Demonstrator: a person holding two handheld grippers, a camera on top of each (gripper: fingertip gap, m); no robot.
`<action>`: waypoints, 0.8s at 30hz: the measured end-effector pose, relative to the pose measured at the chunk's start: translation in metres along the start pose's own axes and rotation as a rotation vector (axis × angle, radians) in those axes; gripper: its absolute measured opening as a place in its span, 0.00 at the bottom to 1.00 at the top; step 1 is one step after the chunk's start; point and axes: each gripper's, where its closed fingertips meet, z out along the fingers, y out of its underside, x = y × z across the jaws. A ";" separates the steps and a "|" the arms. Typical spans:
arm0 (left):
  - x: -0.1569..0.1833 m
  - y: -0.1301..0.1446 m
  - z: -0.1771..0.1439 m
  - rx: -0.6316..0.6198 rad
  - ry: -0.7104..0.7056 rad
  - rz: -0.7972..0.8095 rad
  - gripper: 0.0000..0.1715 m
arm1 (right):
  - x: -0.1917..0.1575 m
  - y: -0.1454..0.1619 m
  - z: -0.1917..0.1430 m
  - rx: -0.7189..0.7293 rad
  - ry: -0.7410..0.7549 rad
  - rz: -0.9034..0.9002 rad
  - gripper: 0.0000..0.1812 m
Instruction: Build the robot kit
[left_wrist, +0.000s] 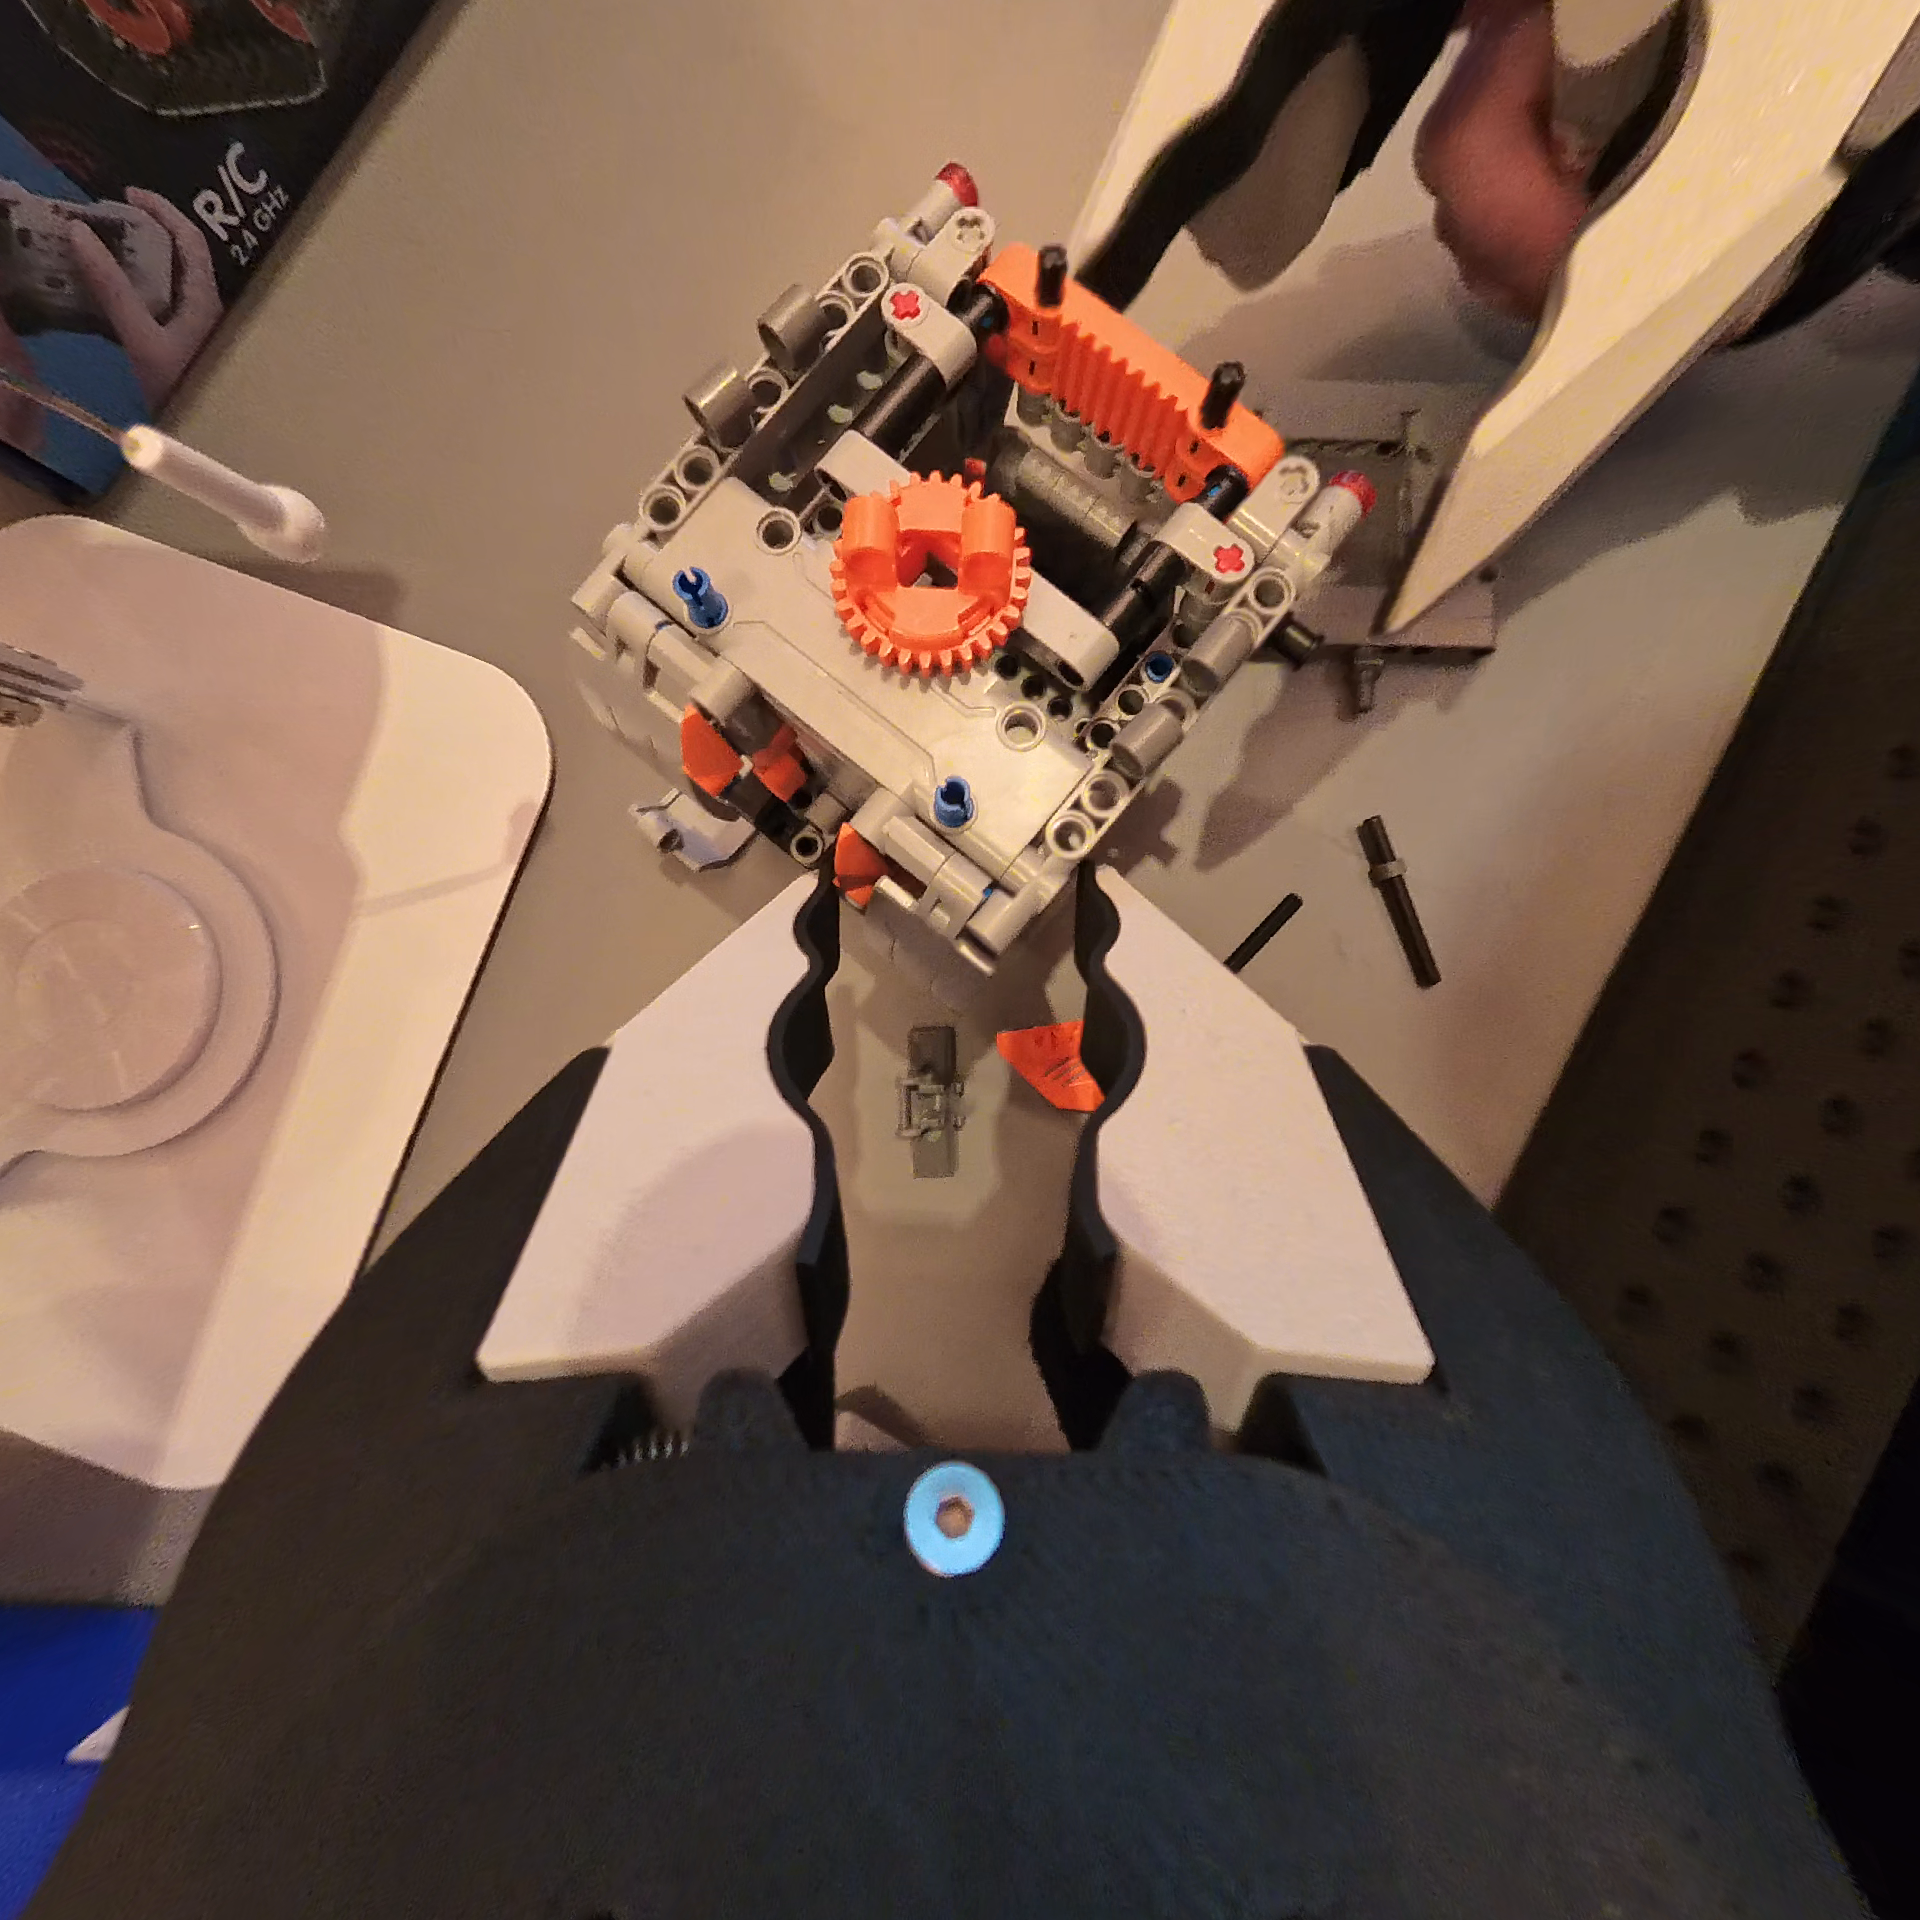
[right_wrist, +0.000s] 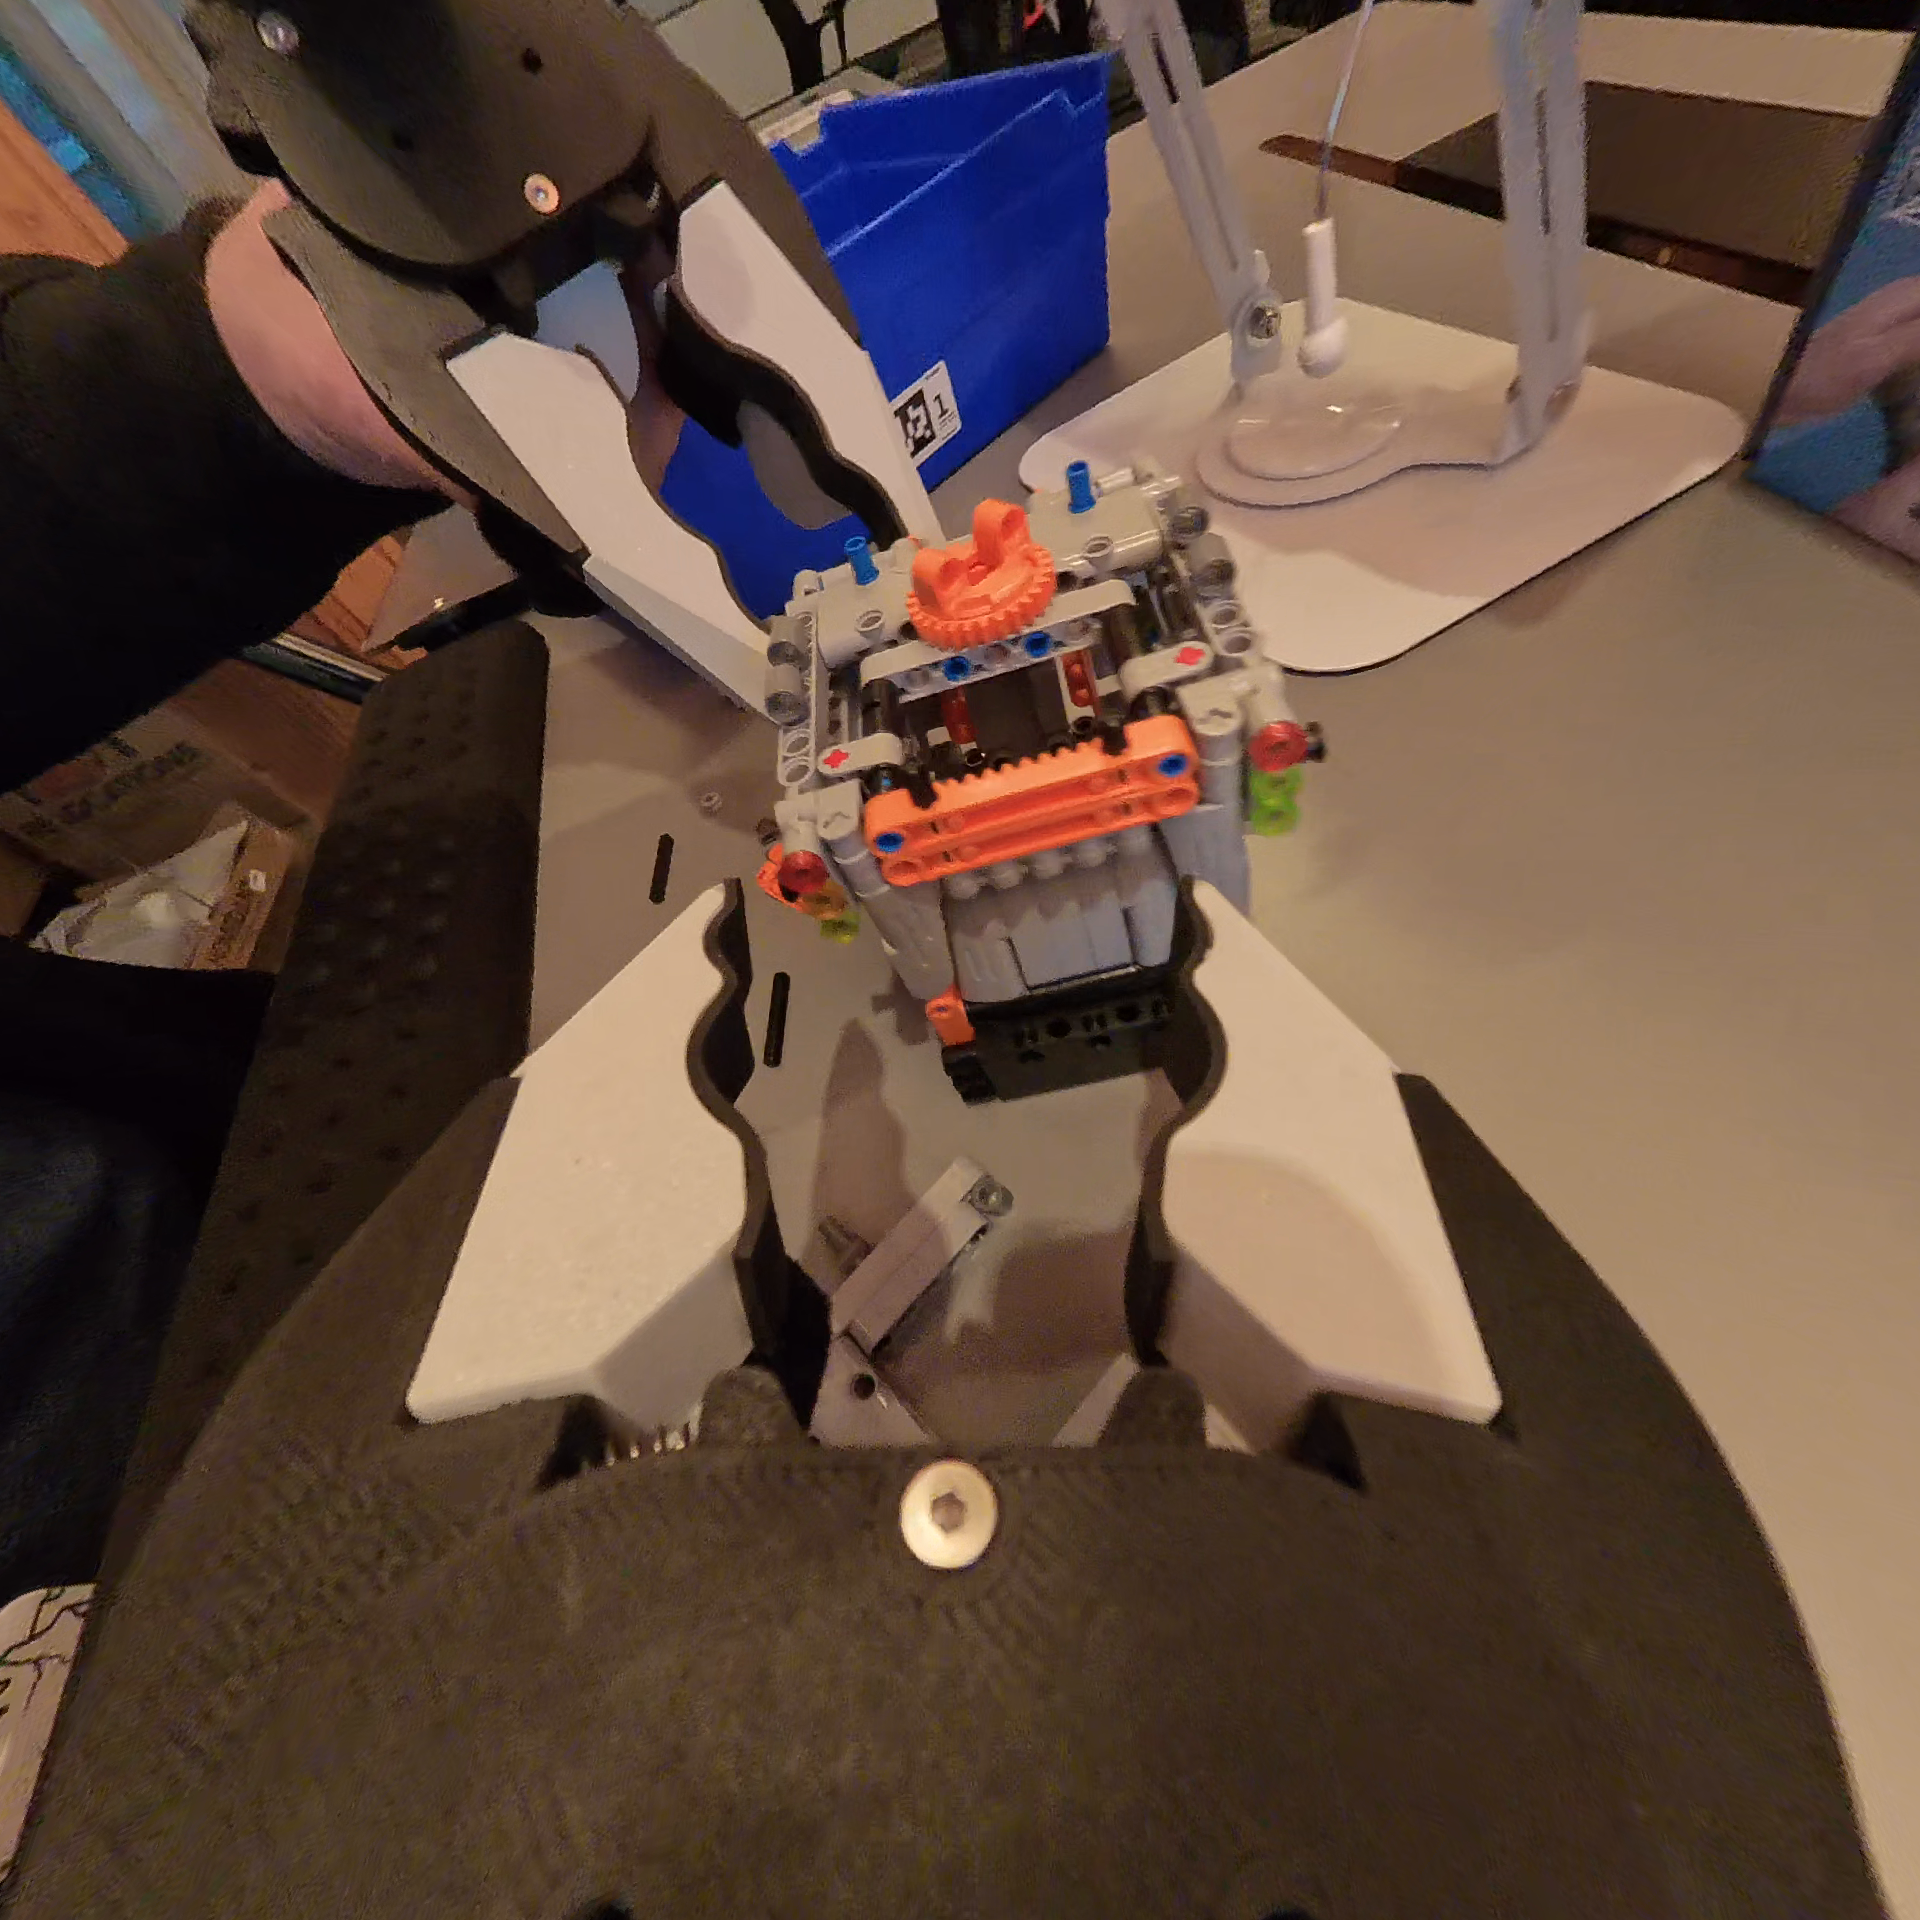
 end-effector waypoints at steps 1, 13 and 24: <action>0.002 -0.002 0.001 0.001 0.012 -0.009 0.25 | 0.000 0.000 0.002 -0.007 0.004 -0.007 0.41; 0.000 -0.031 0.010 0.051 0.073 -0.172 0.23 | 0.028 -0.018 -0.018 0.054 -0.046 0.166 0.31; 0.006 -0.038 0.016 0.086 0.061 -0.184 0.21 | 0.041 -0.019 -0.028 0.077 -0.082 0.216 0.20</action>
